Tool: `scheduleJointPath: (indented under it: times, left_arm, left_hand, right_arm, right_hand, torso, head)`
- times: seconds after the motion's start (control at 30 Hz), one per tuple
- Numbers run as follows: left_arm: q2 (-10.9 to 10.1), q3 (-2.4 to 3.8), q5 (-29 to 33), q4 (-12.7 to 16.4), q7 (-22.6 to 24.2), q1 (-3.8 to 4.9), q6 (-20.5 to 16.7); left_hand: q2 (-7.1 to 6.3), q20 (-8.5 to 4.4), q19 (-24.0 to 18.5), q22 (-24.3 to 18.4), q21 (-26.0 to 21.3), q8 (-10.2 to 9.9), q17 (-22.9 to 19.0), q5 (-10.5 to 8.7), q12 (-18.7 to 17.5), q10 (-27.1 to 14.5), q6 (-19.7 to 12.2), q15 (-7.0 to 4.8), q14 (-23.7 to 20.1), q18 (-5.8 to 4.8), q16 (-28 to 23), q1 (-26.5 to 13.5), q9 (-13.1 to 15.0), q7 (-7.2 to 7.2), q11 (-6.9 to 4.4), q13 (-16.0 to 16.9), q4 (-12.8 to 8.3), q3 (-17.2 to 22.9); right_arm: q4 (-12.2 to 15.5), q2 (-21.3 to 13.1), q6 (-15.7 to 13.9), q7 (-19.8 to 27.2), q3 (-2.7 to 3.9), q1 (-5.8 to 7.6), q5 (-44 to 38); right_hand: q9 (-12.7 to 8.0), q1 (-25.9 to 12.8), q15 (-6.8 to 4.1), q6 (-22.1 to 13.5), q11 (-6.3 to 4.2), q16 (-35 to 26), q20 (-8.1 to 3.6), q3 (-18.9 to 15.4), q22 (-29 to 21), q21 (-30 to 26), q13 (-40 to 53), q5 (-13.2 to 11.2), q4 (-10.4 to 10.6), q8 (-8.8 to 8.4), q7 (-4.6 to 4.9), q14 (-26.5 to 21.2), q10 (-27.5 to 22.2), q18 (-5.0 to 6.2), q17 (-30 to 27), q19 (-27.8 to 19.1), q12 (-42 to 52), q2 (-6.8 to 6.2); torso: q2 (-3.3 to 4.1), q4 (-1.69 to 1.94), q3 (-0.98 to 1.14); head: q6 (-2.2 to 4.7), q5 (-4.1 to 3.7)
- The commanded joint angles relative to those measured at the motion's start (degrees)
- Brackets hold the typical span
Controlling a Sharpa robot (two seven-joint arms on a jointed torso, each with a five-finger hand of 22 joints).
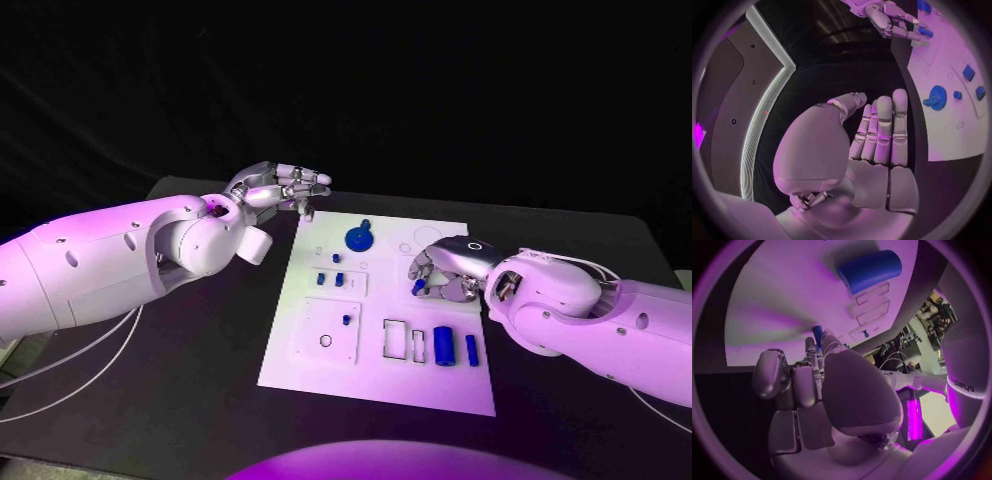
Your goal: Assemble the parts on the task board
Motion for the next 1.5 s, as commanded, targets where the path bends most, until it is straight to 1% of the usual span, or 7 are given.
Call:
scheduleJointPath:
  times: [0.03,0.27,0.5,0.63,0.83,1.23,1.5]
  left_arm:
    - [0.0,0.04,0.3,0.1,0.1,0.08,1.0]
    - [0.0,0.04,0.3,0.1,0.0,0.08,1.2]
    - [0.0,0.04,0.3,0.1,-0.1,0.08,1.2]
    - [0.0,0.04,0.3,0.1,-0.1,0.08,1.2]
    - [0.1,0.04,0.3,-0.1,-0.1,0.08,1.3]
    - [0.4,0.04,0.3,-0.4,-0.1,0.07,1.5]
    - [1.0,0.03,0.4,-0.7,0.1,0.05,1.5]
  left_hand:
    - [0.55,0.02,-0.2,-0.1,-0.3,0.2,-0.1,0.24,0.1,-0.1,0.0,0.17,-0.3,0.40,-0.2,0.1,-0.1,0.04,-0.18,0.1,0.1,0.3]
    - [0.56,0.02,-0.2,-0.1,-0.3,0.2,-0.1,0.23,0.1,-0.1,0.0,0.17,-0.3,0.40,-0.2,0.0,-0.1,0.05,-0.17,0.1,0.1,0.3]
    - [0.58,0.03,-0.2,-0.1,-0.3,0.2,-0.1,0.23,0.2,-0.1,0.0,0.17,-0.3,0.40,-0.2,0.0,-0.1,0.05,-0.17,0.1,0.1,0.3]
    - [0.62,0.02,-0.2,-0.1,-0.3,0.3,-0.1,0.25,0.2,-0.2,0.0,0.17,-0.3,0.40,-0.2,0.0,-0.1,0.04,-0.18,0.1,0.1,0.4]
    - [0.62,0.02,-0.2,-0.1,-0.3,0.3,-0.1,0.25,0.2,-0.2,0.0,0.17,-0.3,0.40,-0.2,0.0,-0.1,0.04,-0.18,0.1,0.1,0.4]
    - [0.63,0.05,-0.2,-0.1,-0.4,0.3,-0.2,0.22,0.4,-0.4,-0.1,0.22,-0.4,0.38,-0.1,-0.3,-0.1,0.10,-0.12,0.1,0.3,0.3]
    - [0.63,0.05,-0.2,-0.1,-0.4,0.3,-0.2,0.22,0.4,-0.4,-0.1,0.22,-0.4,0.38,-0.1,-0.3,-0.1,0.10,-0.12,0.1,0.3,0.3]
  right_arm:
    - [-0.1,0.2,0.2,0.1,-0.03,-0.14,-1.1]
    - [0.0,0.4,-0.9,0.0,-0.04,-0.36,-1.2]
    - [0.1,0.3,-2.8,-0.5,-0.04,-0.47,-1.9]
    - [0.4,0.2,-4.4,-0.4,-0.04,-0.51,-2.0]
    - [2.0,-0.6,-6.9,0.0,0.05,-0.46,-0.9]
    - [9.7,-3.2,-9.9,1.0,0.64,1.35,2.4]
    - [12.0,1.3,-11.1,2.7,0.58,0.41,1.6]
  right_hand:
    - [-0.1,-0.8,-0.17,0.8,0.03,0.3,0.05,0.9,4.7,0.4,0.0,-0.3,-0.1,0.16,0.01,1.6,0.7,-0.17,0.1,0.5,-0.4,-0.20]
    - [0.1,-1.6,-0.51,3.8,-0.41,0.7,-0.17,4.3,5.8,2.5,0.2,-0.1,-0.1,1.06,-0.27,1.8,3.4,-0.54,0.5,1.3,-0.9,-0.09]
    - [1.1,-0.4,-1.39,6.4,-1.36,1.4,-0.91,11.4,7.3,5.6,0.5,-0.4,-1.2,2.64,-1.17,2.1,7.4,-1.09,1.5,2.3,-1.7,-0.30]
    - [2.0,-0.3,-1.64,6.9,-1.73,1.5,-1.24,14.9,7.9,6.7,0.6,-0.4,-2.6,3.56,-1.40,2.1,9.1,-1.30,1.7,2.6,-2.1,-1.16]
    - [3.8,-3.1,-1.62,6.4,-1.68,1.6,-1.29,20.2,8.3,7.0,0.8,-0.5,-5.3,4.85,-1.27,2.1,10.1,-1.37,1.6,2.6,-3.9,-3.91]
    - [4.8,-5.4,-1.58,6.0,-1.69,1.6,-1.24,22.7,8.6,7.2,1.0,-0.5,-7.1,5.49,-1.20,2.0,10.6,-1.40,1.5,2.6,-4.8,-5.00]
    - [5.0,-5.8,-1.58,6.0,-1.70,1.6,-1.24,23.1,8.7,7.3,1.0,-0.4,-7.5,5.58,-1.19,2.0,10.7,-1.42,1.4,2.6,-5.0,-5.19]
  torso:
    - [0.02,0.00,-0.01]
    - [-0.04,0.01,-0.01]
    - [-0.06,0.00,0.02]
    - [-0.07,0.00,0.02]
    - [-0.10,-0.04,0.02]
    - [-0.20,-0.05,-0.05]
    - [-0.13,-0.02,-0.05]
  head:
    - [-0.08,0.00]
    - [-0.28,0.06]
    - [-0.40,0.09]
    - [-0.41,0.10]
    - [-0.22,0.15]
    - [-0.11,0.47]
    - [0.10,0.76]
